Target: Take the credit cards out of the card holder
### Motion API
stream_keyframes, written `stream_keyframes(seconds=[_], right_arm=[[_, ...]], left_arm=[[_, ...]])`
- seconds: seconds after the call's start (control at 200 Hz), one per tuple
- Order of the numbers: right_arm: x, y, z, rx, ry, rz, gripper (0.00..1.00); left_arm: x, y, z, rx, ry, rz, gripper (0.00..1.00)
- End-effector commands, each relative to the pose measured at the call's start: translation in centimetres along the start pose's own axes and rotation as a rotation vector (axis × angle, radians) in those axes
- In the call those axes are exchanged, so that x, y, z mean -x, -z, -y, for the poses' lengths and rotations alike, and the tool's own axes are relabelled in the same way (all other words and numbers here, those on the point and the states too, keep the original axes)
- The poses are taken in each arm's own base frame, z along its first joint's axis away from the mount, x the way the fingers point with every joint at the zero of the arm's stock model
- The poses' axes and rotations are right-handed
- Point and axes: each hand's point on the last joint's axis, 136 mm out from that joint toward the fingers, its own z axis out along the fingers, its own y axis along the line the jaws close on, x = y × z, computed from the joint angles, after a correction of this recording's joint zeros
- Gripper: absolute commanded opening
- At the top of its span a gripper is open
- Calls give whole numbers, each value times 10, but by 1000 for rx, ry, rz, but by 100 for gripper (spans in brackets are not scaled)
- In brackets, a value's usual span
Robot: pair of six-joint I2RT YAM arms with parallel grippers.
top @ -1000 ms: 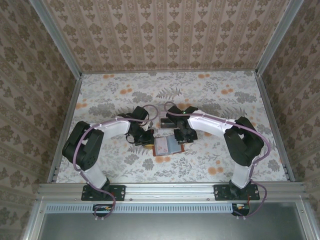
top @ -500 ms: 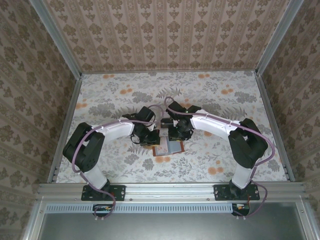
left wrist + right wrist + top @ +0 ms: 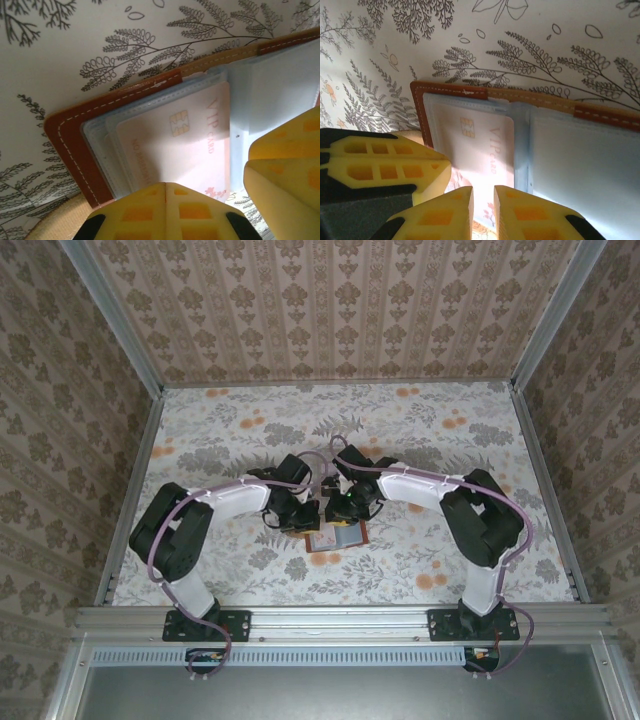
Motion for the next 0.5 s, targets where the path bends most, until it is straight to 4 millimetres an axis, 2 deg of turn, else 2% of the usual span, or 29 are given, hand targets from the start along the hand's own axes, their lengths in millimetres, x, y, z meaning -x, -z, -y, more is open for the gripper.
stream_keyframes(seconds=[0.0,0.25,0.495], right_arm=[[-2,-9,1,36,-27,-29,20],[-2,-18,10,9,-38,-39,20],[-3,-15,29,-99,-21,-29,21]], left_arm=[[-7,-5,-9,34,17,-25,3],[-9,-5,-13,53,12,-36,3],[-11,-6,-17,64,13,-43,2]])
